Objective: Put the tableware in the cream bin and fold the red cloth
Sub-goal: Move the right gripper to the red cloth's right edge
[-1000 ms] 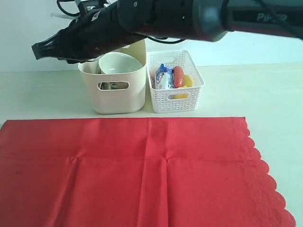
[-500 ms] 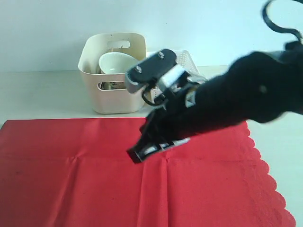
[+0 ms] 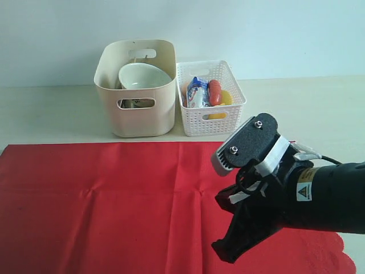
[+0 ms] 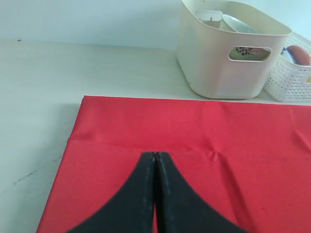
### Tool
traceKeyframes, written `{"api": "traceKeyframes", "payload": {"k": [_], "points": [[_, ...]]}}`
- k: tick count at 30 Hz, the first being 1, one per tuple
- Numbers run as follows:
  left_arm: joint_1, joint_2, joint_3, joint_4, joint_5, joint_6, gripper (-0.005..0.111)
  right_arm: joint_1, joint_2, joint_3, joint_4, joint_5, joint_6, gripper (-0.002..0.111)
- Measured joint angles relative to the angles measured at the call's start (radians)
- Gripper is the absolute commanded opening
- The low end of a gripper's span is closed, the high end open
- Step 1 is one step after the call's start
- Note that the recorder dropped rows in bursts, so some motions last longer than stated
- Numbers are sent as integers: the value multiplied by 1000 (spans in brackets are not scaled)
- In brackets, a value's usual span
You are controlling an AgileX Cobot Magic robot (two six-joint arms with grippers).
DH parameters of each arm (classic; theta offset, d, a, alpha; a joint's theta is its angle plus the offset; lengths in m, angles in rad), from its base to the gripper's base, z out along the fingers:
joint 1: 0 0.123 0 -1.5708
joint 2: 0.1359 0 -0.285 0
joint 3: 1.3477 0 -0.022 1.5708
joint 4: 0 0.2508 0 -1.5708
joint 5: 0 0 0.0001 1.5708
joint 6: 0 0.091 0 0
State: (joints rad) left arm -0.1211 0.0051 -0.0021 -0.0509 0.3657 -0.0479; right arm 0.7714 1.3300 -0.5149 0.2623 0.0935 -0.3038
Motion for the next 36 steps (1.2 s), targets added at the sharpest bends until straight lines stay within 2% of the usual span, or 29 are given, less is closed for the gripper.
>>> {"api": "traceKeyframes", "payload": {"k": [6,27,36], "points": [[0,0,0,0,0,0,0,0,0,34,0,-105,0,0],[0,0,0,0,0,0,0,0,0,36,17,-250,0,0],[0,47,-112,0,7,0,0,0,0,36,17,-256,0,0]]}}
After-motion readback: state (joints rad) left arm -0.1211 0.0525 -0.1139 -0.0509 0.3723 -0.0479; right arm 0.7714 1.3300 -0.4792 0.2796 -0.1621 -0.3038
